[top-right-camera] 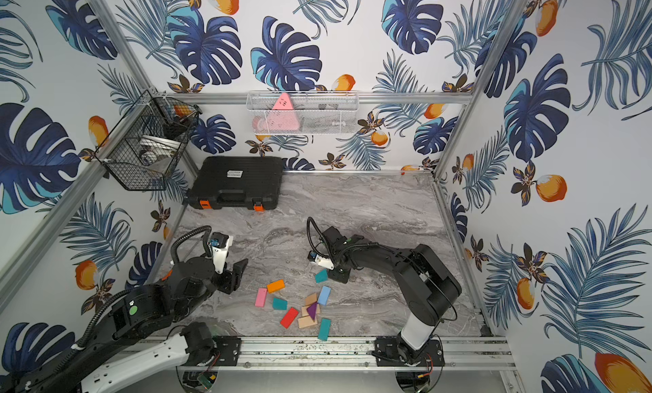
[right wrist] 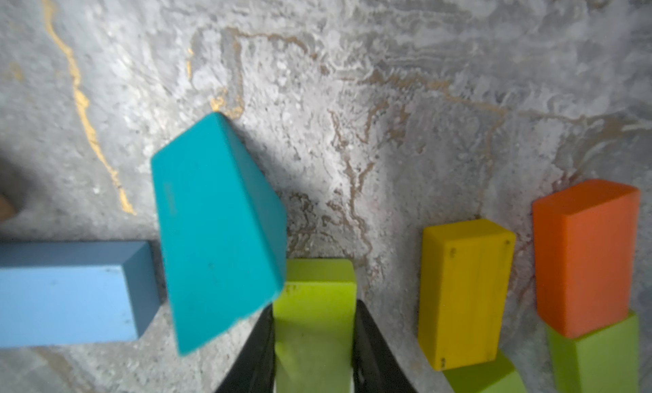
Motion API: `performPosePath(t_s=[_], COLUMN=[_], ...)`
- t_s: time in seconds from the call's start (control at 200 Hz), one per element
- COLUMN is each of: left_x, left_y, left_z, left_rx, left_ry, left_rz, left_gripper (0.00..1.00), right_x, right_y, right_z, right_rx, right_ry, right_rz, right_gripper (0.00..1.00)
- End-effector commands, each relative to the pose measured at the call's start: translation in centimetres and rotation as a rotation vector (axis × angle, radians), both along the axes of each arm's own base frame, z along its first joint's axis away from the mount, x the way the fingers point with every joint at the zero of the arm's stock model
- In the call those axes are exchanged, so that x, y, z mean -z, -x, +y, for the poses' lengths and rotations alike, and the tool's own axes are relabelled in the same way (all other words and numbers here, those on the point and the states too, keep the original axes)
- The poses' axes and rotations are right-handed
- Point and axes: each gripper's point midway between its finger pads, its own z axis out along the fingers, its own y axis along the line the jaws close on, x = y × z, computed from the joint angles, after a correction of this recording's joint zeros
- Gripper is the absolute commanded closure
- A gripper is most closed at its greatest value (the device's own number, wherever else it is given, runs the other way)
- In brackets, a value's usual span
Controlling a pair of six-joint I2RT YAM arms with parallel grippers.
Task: Assemble a piece of candy with building blocks
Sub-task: Place the building block at the center of the board.
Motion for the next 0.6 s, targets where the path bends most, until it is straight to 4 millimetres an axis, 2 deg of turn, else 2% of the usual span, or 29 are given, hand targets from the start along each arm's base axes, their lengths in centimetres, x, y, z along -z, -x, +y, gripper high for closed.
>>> performPosePath(t_s=[0.0, 0.3, 0.595], left_x=[-0.3, -0.3, -0.3], left_y=[-0.2, -0.2, -0.1], left_z=[-0.2, -0.2, -0.2], left_rx=[-0.006, -0.004, -0.004], left_ry=[0.021, 0.023, 0.023], left_rz=[-0.01, -0.01, -0.008], left_gripper=[0.34, 0.34, 0.34], right_x=[0.0, -0.4, -1.0], right_y=[-0.6, -1.2, -1.5], right_z=[-0.1, -0.4, -0.9], right_rx=[-0.016, 0.0, 0.013], right_ry=[0.01, 0.023, 0.034], right_rz=[-0.017, -0.059, -0.091], right_gripper=[0.65, 0.47, 0.43])
